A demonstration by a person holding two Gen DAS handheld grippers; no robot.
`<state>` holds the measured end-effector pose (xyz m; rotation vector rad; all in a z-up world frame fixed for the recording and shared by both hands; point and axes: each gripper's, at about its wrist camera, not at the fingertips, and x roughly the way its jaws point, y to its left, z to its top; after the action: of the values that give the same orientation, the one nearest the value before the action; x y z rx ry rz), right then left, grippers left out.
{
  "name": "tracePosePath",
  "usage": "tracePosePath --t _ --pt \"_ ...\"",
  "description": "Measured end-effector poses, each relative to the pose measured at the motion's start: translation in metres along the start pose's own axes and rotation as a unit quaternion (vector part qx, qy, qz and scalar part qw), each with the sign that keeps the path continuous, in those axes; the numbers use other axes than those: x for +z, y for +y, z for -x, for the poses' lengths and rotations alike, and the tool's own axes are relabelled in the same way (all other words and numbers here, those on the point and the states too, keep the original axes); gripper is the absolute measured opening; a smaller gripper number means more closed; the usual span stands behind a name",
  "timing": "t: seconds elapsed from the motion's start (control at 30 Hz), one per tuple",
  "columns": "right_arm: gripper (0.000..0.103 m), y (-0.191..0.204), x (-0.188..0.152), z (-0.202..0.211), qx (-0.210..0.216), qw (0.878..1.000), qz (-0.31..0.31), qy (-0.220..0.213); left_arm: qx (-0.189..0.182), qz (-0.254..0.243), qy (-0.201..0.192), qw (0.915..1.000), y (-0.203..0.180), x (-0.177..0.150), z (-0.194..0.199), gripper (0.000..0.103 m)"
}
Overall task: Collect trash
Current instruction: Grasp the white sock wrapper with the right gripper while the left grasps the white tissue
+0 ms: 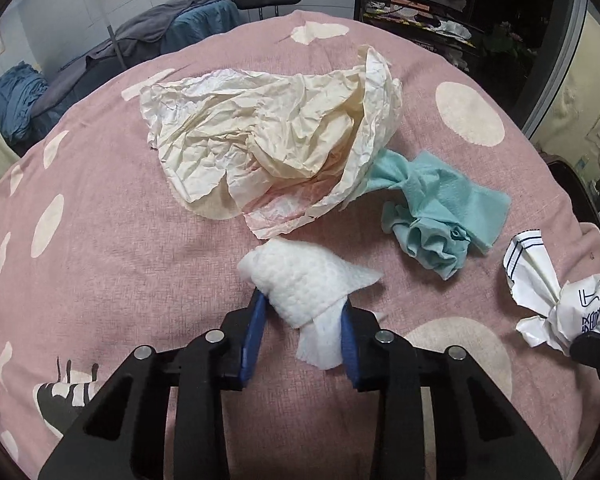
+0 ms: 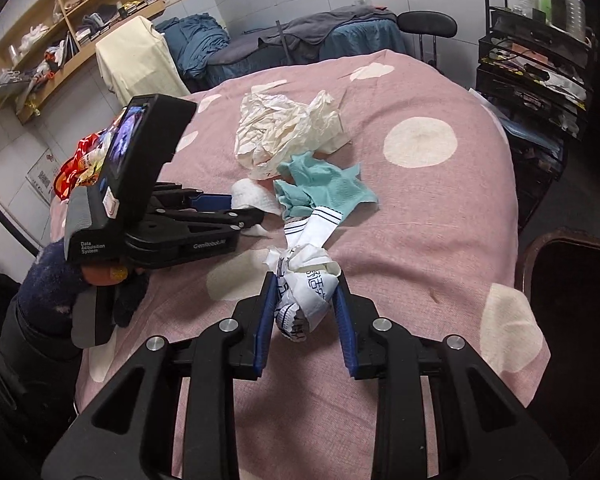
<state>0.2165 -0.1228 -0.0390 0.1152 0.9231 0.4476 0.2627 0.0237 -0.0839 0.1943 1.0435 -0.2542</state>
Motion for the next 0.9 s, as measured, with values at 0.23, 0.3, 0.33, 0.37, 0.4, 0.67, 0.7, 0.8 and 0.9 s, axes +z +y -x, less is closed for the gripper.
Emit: tracePosePath --t 0.23,0.3,0.33,0.37,0.4,0.67,0.7,0.8,0.9 --pt "0.029 -0.01 -0.007 0.009 0.009 1.0 -0.013 -0.015 0.004 0.046 -0.057 0.9973 0.014 -0.015 0.032 0.029" --pt "0.029 -0.013 -0.009 0.012 0.013 1.0 -0.017 -0.018 0.007 0.055 -0.069 0.9961 0.014 -0.018 0.039 0.029" --pt "0.029 -0.015 -0.01 0.012 0.013 1.0 -0.02 -0.02 0.011 0.059 -0.075 0.9954 0.014 -0.021 0.043 0.029" --pt "0.029 -0.016 -0.01 0.014 0.014 0.999 -0.023 -0.023 0.015 0.062 -0.081 0.9947 0.014 -0.023 0.047 0.029" --pt "0.029 -0.017 -0.011 0.015 0.015 0.999 -0.025 -0.024 0.018 0.064 -0.086 0.9941 0.012 -0.023 0.049 0.029" --pt "0.029 -0.023 -0.021 0.031 0.021 0.998 -0.036 -0.043 0.016 0.084 -0.131 0.9876 -0.003 -0.039 0.078 0.029" --pt "0.029 -0.024 -0.022 0.033 0.02 0.998 -0.038 -0.045 0.016 0.085 -0.134 0.9872 -0.005 -0.04 0.08 0.029" --pt "0.029 -0.029 -0.027 0.042 0.019 0.997 -0.043 -0.054 0.007 0.087 -0.144 0.9858 -0.012 -0.043 0.086 0.029" --pt "0.029 -0.035 -0.031 0.05 0.015 0.997 -0.05 -0.065 -0.002 0.087 -0.154 0.9842 -0.022 -0.047 0.093 0.029"
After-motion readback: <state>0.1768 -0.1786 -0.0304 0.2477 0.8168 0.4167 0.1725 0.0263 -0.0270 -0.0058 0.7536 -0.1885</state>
